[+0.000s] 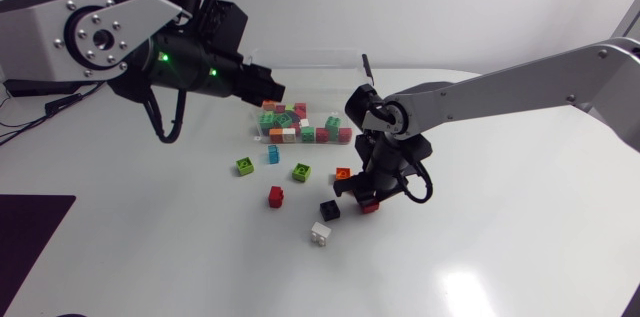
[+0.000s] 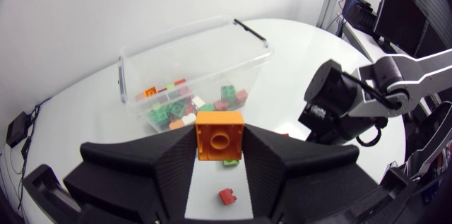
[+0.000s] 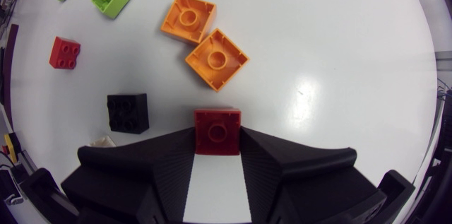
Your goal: Place the duplo bricks in the container
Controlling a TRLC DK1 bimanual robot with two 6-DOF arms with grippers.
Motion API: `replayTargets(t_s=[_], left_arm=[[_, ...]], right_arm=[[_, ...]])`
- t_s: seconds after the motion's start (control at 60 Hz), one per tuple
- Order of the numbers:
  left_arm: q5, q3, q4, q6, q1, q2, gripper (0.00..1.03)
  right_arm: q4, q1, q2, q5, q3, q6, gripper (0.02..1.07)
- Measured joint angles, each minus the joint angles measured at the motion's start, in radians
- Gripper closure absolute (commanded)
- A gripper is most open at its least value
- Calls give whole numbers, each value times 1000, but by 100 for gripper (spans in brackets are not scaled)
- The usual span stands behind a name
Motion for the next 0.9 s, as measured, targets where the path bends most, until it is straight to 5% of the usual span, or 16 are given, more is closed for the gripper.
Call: replayTargets(t_s=[0.317,0.717,0.75,0.9], left_arm=[[0,162,115,-2,25,153,80],[0,384,201,-38,106,424,79],[0,396,212,-42,113,439,76],[-5,481,225,-63,145,515,30]], right_arm=[[-161,-24,-143,-1,127,-61,72],[-151,-41,-176,-23,327,-97,72],[-140,-43,-176,-23,341,-98,72],[-97,-46,-176,-24,385,-105,72]])
